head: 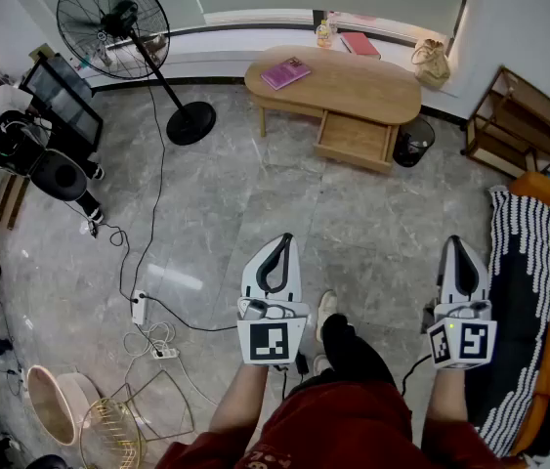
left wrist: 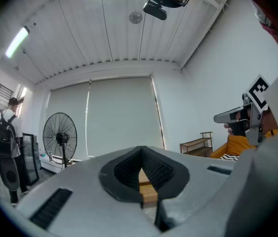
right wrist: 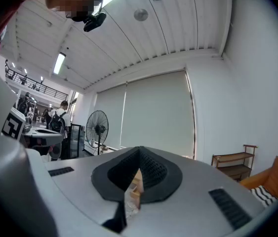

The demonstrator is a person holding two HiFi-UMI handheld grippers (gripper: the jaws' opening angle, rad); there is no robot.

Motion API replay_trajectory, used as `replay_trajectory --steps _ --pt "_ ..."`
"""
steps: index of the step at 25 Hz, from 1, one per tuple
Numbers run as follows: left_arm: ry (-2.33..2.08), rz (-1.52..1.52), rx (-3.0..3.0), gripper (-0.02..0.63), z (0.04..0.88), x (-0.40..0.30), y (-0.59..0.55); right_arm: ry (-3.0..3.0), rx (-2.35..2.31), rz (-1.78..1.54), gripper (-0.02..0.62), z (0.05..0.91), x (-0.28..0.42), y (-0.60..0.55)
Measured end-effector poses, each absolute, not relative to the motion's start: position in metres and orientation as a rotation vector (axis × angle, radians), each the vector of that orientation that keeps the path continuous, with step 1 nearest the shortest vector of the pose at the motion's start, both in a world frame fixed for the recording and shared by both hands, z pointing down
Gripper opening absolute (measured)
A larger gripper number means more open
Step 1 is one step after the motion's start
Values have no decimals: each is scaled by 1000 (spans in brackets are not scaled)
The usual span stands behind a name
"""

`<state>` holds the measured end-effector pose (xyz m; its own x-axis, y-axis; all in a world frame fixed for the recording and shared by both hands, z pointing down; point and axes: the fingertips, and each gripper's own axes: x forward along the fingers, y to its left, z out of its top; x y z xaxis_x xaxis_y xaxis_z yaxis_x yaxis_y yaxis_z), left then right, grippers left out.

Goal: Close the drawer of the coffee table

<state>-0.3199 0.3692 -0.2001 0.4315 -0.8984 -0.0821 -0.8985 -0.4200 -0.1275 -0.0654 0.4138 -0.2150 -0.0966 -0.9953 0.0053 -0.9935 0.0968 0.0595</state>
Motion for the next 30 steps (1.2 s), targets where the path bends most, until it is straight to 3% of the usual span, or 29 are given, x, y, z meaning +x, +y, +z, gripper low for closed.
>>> replay_trajectory --steps 7,12,28,30 --pt "1653 6 -2574 6 -225 -303 458 -2324 2086 -110 -3 -240 -48 494" --pt "1623 20 -2558 6 -234 -254 486 -2365 2074 -147 -3 -248 -9 523" --pt "1599 -32 -2604 12 -233 -122 499 -2426 2092 -102 -3 -240 108 539" --pt "1594 -41 -2601 52 -230 -110 498 -2430 2099 -94 -3 -237 119 539"
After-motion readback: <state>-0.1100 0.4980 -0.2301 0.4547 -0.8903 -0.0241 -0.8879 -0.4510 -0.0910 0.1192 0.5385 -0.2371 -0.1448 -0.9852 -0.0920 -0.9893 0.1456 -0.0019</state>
